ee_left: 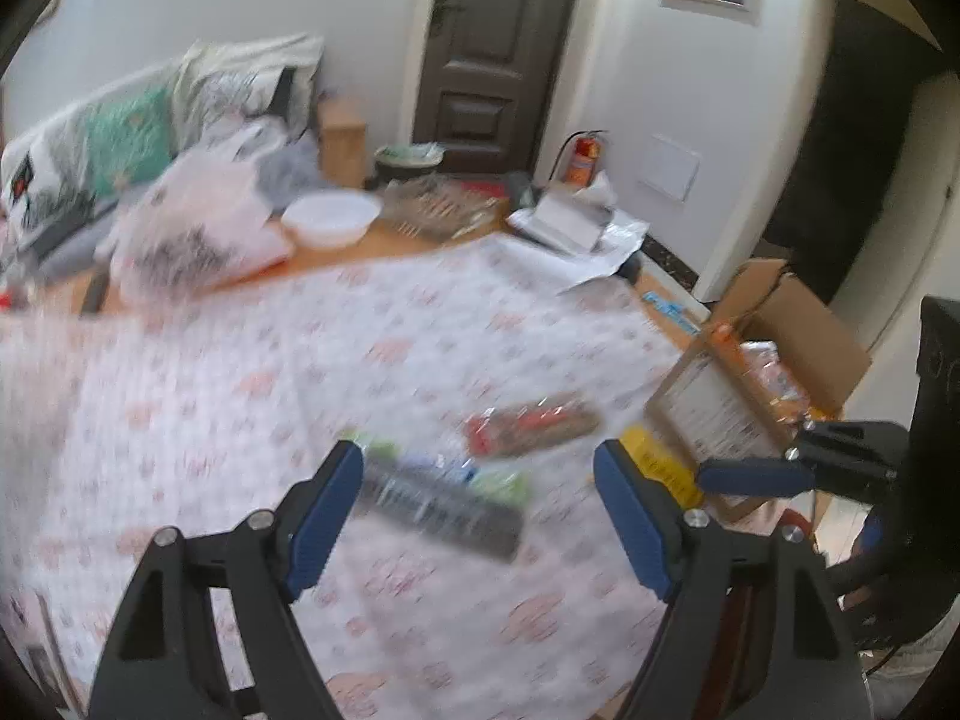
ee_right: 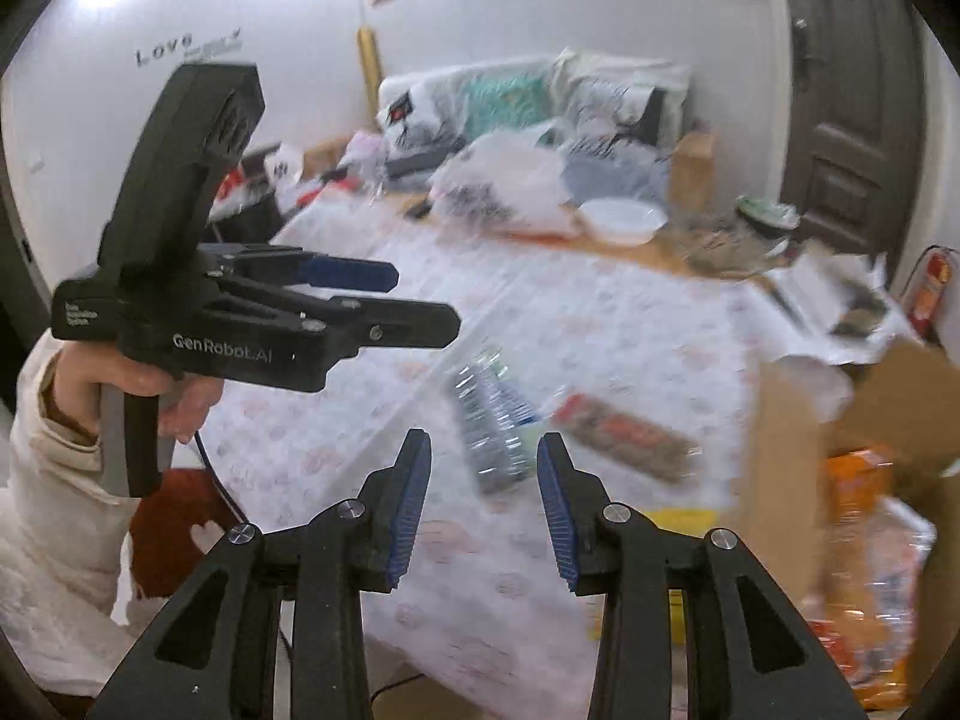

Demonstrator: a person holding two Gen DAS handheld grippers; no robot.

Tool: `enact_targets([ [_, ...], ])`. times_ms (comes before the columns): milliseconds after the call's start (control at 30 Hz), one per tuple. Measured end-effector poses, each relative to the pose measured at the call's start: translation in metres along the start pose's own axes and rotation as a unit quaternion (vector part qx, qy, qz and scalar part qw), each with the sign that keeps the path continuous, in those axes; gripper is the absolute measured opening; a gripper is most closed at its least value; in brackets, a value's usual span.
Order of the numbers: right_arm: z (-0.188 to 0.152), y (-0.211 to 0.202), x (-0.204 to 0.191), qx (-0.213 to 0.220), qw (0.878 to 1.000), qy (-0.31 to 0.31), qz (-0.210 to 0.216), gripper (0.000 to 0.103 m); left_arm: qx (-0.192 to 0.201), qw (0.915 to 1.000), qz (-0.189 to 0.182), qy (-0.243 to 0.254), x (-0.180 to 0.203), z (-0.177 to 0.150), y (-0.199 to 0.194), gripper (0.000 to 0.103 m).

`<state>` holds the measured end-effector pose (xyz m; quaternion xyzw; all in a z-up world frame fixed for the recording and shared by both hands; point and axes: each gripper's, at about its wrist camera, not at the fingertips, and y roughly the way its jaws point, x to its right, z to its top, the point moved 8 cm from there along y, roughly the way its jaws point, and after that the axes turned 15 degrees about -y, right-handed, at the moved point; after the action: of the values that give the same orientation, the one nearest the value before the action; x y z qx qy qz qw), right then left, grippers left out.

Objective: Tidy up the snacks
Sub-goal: 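Open the right gripper and move it back over the table, then grasp the yellow cracker pack with the right gripper while the left grasps the seaweed pack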

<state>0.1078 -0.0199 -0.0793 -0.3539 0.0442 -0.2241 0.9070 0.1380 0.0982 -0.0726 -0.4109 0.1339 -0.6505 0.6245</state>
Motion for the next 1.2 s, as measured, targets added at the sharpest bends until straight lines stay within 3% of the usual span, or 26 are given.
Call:
enact_targets([
  [100,-0.006,0.037,-0.015,-0.030,0.999,0.003,0.010,0.032,-0.023,0.9991,-0.005,-0.035,-0.026,-0.017,0.019,0.077],
  [233,-0.029,0.070,-0.008,-0.062,0.997,0.039,0.001,0.032,-0.058,0.9962,-0.014,-0.064,-0.040,-0.037,0.052,0.077],
  [367,-0.059,0.078,0.016,-0.080,0.992,0.065,-0.072,0.032,-0.090,0.9930,-0.019,-0.075,-0.039,-0.052,0.080,0.077],
  [533,-0.094,0.071,0.045,-0.092,0.976,0.093,-0.175,0.034,-0.107,0.9910,-0.045,-0.066,-0.025,-0.066,0.096,0.077],
  [733,-0.112,0.054,0.054,-0.097,0.958,0.086,-0.256,0.041,-0.118,0.9894,-0.057,-0.064,-0.015,-0.070,0.104,0.077],
  [833,-0.120,0.047,0.060,-0.098,0.948,0.104,-0.283,0.051,-0.121,0.9891,-0.061,-0.056,-0.010,-0.073,0.104,0.077],
  [1000,-0.121,0.050,0.064,-0.084,0.946,0.117,-0.290,0.056,-0.123,0.9893,-0.066,-0.044,-0.006,-0.076,0.101,0.077],
  [1200,-0.112,0.055,0.058,-0.065,0.957,0.129,-0.251,0.056,-0.117,0.9899,-0.065,-0.045,-0.008,-0.074,0.098,0.077],
])
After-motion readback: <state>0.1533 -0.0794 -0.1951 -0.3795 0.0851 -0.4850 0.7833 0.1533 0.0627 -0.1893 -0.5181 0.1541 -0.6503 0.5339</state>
